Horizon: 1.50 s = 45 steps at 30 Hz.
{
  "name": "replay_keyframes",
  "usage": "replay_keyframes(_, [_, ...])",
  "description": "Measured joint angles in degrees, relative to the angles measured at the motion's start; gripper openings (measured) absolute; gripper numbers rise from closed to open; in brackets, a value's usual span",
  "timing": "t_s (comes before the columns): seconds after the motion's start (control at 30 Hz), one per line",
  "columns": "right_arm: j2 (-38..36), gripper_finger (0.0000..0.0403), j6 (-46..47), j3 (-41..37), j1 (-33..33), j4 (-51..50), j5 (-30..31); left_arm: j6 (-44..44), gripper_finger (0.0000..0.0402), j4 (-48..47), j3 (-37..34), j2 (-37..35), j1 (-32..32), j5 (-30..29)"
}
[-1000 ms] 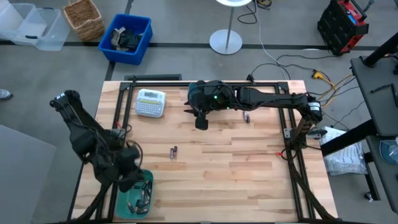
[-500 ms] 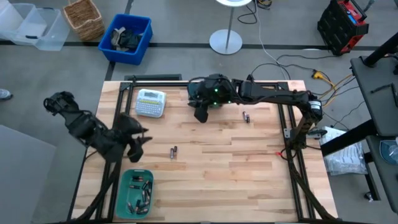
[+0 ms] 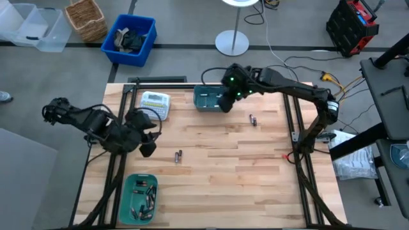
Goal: Sort batteries
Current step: Put the brown battery into the green bin
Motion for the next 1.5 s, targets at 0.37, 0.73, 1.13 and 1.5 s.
replay_keyframes(0.37, [-1.19, 0.0119, 4.67, -0.04, -5.78, -19.56, 2.49, 6.59, 0.0153, 12.11, -7.12, -0.2, 6.91, 11.35])
replay_keyframes(0.73, [-1.21, 0.0151, 6.92, -9.28, -11.53, -24.73, 2.49, 6.19, 0.0153, 14.98, -11.59, 0.15, 11.9, 17.94])
replay_keyframes(1.13, [-1.21, 0.0132, 7.01, -28.7, -13.33, -11.91, 2.27, 6.44, 0.0153, 14.96, -11.59, 0.04, 12.12, 17.51])
replay_keyframes(1.5, [-1.21, 0.0128, 11.03, -40.04, -13.42, -2.86, -1.33, 7.11, 0.0153, 14.87, -11.59, 0.02, 12.12, 17.07])
